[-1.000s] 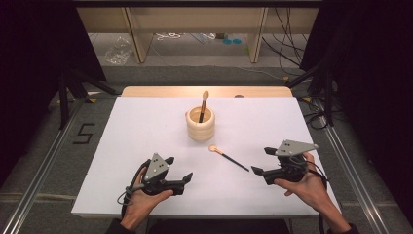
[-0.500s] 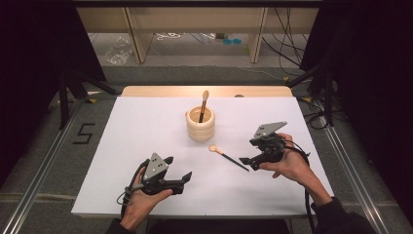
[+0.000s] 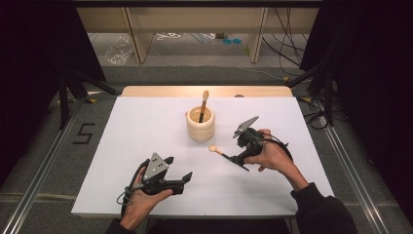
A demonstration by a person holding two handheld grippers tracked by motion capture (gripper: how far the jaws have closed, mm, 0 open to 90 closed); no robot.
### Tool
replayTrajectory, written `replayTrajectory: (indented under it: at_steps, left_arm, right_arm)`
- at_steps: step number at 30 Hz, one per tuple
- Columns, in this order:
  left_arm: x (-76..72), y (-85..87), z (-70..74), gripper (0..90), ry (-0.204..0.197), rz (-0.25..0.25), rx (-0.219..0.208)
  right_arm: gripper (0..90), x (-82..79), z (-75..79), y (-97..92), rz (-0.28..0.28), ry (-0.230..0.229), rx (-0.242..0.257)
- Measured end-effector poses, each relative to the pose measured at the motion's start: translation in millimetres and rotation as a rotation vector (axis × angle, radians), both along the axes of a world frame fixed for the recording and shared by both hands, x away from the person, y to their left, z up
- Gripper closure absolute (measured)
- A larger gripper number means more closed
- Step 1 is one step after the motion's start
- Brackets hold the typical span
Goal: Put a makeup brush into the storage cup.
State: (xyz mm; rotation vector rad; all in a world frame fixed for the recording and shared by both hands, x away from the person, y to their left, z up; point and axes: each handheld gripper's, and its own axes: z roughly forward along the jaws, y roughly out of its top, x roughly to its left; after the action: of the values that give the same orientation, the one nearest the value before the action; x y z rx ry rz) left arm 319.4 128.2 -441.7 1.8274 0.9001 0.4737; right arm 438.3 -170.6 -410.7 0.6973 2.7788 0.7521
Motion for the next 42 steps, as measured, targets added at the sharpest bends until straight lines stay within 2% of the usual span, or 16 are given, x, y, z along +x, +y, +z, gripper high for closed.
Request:
replayTrajectory:
  at_steps: [4, 10, 17, 22, 26, 30, 42]
  left_arm:
    - [0.4, 0.3, -0.1, 18.4, 0.002, 0.001, 0.001]
    - [0.8, 0.8, -0.2, 18.4, 0.002, -0.003, -0.004]
    - [0.3, 0.5, 0.1, 18.4, 0.002, -0.002, -0.001]
    - [0.9, 0.8, 0.0, 18.4, 0.002, -0.005, -0.002]
    - [1.3, 0.7, 0.0, 18.4, 0.000, -0.010, -0.010]
    - [0.4, 1.2, 0.9, 18.4, 0.002, -0.004, -0.003]
    - [0.6, 1.4, 0.7, 18.4, 0.003, -0.006, -0.002]
  right_arm:
    - [37.2, 8.4, -1.8, 10.1, 0.010, 0.026, -0.019]
    - [39.1, 21.4, -7.1, 24.0, 0.019, 0.071, -0.076]
    - [41.9, 32.1, -13.4, 25.3, 0.019, 0.115, -0.110]
    - [43.7, 35.4, -15.5, 28.2, 0.019, 0.134, -0.116]
    - [45.4, 38.0, -13.6, 35.2, 0.023, 0.134, -0.132]
    - [47.2, 39.5, -13.3, 41.7, 0.035, 0.158, -0.160]
    - [55.3, 50.0, -24.4, 45.5, 0.001, 0.206, -0.224]
